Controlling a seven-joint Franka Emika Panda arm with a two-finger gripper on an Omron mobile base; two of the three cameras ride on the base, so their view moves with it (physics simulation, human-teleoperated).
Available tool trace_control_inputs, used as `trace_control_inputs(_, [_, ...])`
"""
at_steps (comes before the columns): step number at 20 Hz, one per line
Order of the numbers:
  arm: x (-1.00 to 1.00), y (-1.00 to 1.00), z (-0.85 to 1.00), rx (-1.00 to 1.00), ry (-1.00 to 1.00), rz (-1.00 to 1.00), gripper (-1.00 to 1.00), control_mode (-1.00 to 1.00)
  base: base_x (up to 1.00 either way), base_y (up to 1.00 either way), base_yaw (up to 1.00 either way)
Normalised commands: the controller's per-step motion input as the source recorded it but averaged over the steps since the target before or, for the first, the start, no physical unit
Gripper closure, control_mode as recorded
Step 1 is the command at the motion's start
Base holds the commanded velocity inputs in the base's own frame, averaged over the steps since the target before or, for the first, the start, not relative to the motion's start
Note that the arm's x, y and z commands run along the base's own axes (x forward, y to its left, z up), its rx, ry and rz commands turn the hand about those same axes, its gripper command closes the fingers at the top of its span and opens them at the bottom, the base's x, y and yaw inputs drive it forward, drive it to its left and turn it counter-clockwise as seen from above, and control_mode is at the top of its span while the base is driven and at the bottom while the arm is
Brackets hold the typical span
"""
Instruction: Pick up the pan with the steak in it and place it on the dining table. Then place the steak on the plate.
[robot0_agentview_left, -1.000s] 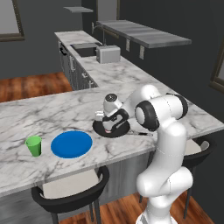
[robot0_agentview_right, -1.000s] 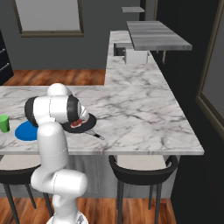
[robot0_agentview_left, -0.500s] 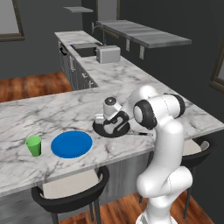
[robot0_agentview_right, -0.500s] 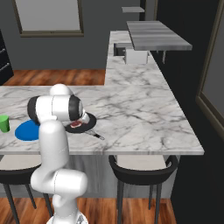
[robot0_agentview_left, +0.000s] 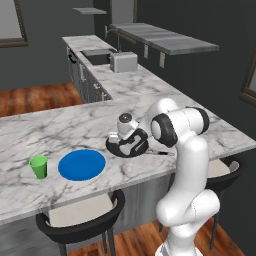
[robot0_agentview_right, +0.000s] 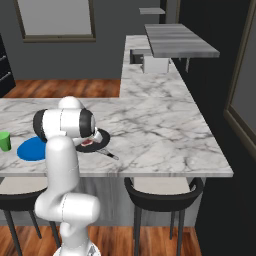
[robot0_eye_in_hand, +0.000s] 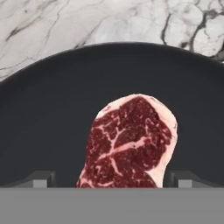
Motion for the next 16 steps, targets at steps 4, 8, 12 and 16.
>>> trace_control_inputs(4, [0.0, 0.0, -0.2, 0.0, 0.0, -0.02, -1.0, -1.0, 0.0, 0.0, 0.0])
trace_control_inputs(8, [0.0, 0.0, -0.18, 0.0, 0.0, -0.01, 1.0, -1.0, 0.0, 0.0, 0.0])
trace_control_inputs(12, [0.09, 0.01, -0.04, -0.01, 0.0, -0.02, 1.0, -1.0, 0.0, 0.0, 0.0])
trace_control_inputs(16, [0.22, 0.0, 0.01, 0.0, 0.0, -0.06, 1.0, -1.0, 0.0, 0.0, 0.0])
